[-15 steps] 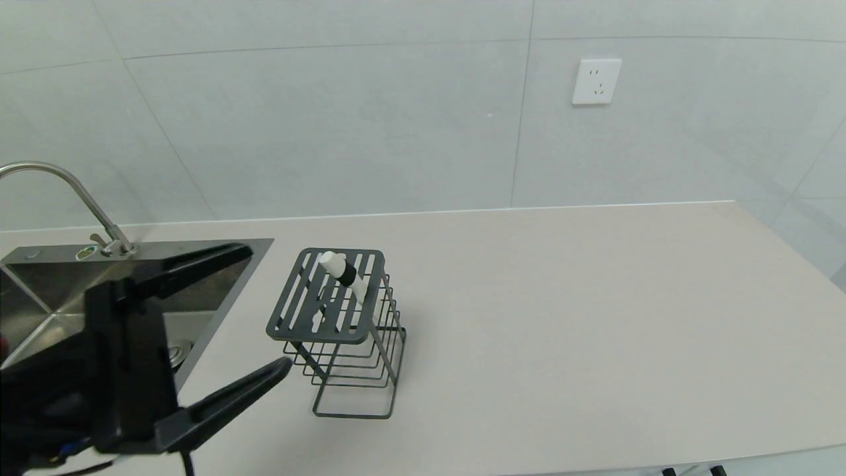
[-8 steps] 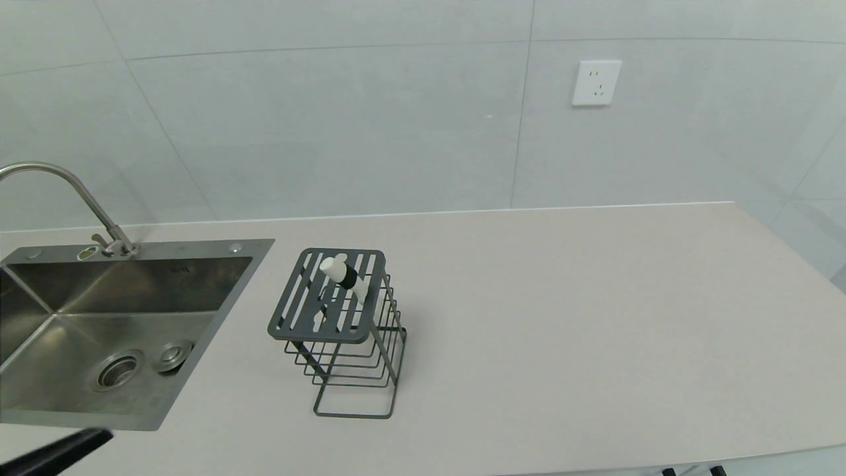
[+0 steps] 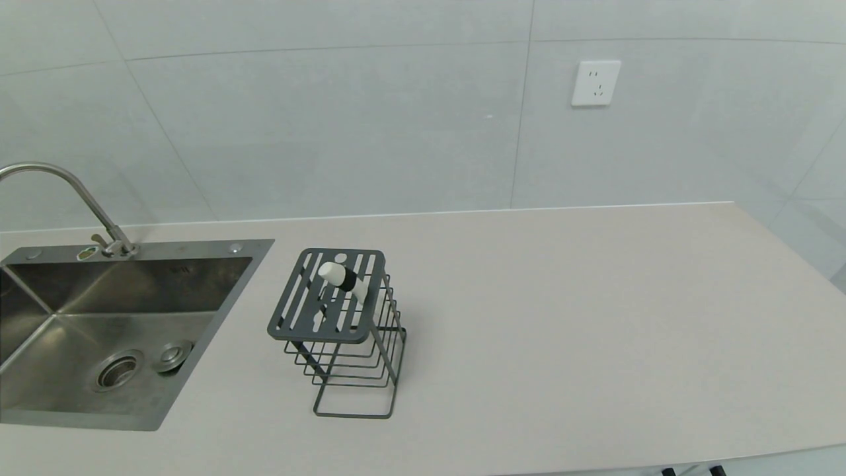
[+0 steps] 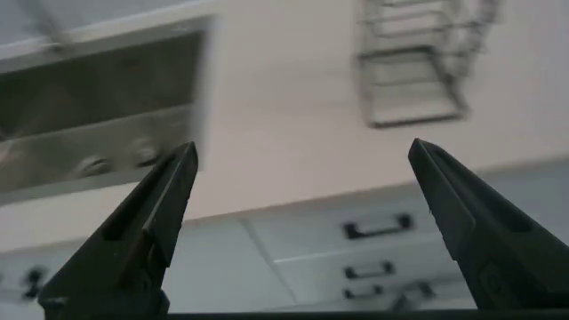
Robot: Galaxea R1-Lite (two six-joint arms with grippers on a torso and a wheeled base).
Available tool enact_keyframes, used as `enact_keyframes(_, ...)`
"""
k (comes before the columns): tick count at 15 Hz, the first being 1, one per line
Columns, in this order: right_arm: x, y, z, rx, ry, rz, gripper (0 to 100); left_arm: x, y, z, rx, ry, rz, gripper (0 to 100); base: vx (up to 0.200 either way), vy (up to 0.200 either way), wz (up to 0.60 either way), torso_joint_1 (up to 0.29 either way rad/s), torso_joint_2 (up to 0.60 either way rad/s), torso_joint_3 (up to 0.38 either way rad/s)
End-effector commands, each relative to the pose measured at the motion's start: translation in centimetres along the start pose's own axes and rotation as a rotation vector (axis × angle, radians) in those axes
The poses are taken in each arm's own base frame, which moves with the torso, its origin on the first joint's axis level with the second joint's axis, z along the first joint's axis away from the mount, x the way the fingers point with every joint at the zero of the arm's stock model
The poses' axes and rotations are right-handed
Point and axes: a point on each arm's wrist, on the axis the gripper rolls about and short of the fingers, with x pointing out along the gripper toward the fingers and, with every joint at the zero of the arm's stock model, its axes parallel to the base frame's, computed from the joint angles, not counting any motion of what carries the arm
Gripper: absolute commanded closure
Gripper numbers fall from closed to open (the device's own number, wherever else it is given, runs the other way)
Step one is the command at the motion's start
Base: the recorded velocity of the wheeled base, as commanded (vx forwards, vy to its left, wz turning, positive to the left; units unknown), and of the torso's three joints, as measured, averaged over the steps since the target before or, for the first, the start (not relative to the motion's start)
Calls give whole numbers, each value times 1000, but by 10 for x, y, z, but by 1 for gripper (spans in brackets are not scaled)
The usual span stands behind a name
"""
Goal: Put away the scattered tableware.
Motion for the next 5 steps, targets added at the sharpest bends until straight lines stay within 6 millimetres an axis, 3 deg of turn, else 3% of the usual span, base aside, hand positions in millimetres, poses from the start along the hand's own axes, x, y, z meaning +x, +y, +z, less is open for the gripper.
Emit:
enact_keyframes(1, 0, 0, 0, 0, 1, 0, 100, -2, 0, -1, -18, -25, 9, 0, 0, 0, 0, 0, 0, 0)
enact_keyframes(5, 0, 0, 0, 1, 1, 0, 100, -2, 0, -1, -56, -30, -10, 0, 0, 0, 0, 0, 0, 0)
